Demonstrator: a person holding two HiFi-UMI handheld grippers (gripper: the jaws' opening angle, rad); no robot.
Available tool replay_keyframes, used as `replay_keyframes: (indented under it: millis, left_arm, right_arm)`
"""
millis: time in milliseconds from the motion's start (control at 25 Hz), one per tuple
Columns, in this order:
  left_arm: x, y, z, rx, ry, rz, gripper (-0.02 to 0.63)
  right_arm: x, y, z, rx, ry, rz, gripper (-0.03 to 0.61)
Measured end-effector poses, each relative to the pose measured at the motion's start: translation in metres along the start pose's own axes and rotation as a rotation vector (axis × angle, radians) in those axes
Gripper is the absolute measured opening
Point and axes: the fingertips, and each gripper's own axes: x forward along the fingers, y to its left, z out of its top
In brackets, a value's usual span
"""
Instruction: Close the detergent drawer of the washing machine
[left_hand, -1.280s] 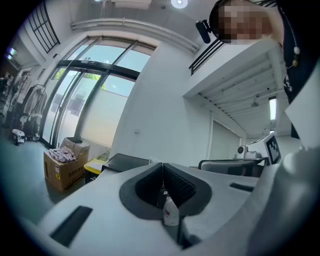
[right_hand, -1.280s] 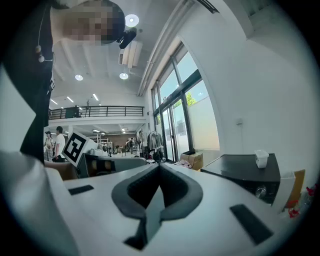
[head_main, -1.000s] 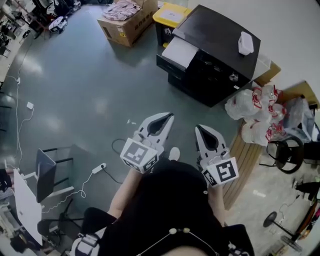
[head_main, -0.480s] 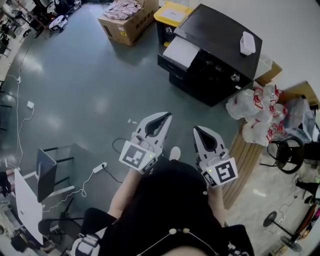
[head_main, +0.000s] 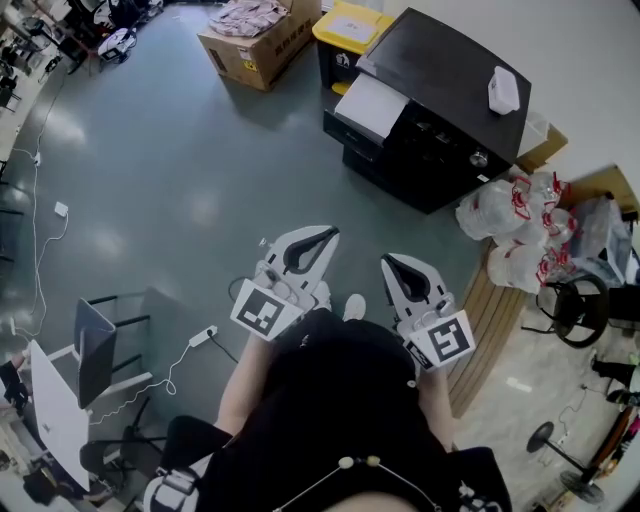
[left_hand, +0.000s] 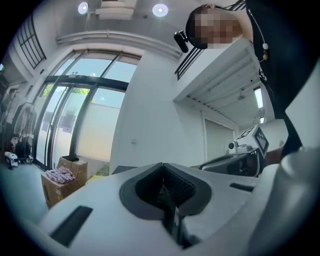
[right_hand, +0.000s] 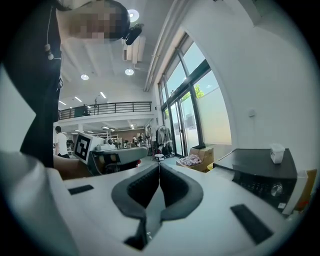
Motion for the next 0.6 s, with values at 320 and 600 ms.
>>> replay_keyframes:
  millis: [320, 600]
  left_arm:
    - [-0.002, 0.015, -0.027, -0.063, 0.121, -0.099, 0.006]
    - [0.006, 0.019, -0.034, -0.069, 0.148, -0.182, 0.043]
  right_arm:
    - [0.037, 0.015, -0.001, -0.057, 0.015, 0.005, 0.008]
    - [0.042, 0.010, -0.014, -0.025, 0.057, -0.048, 0.008]
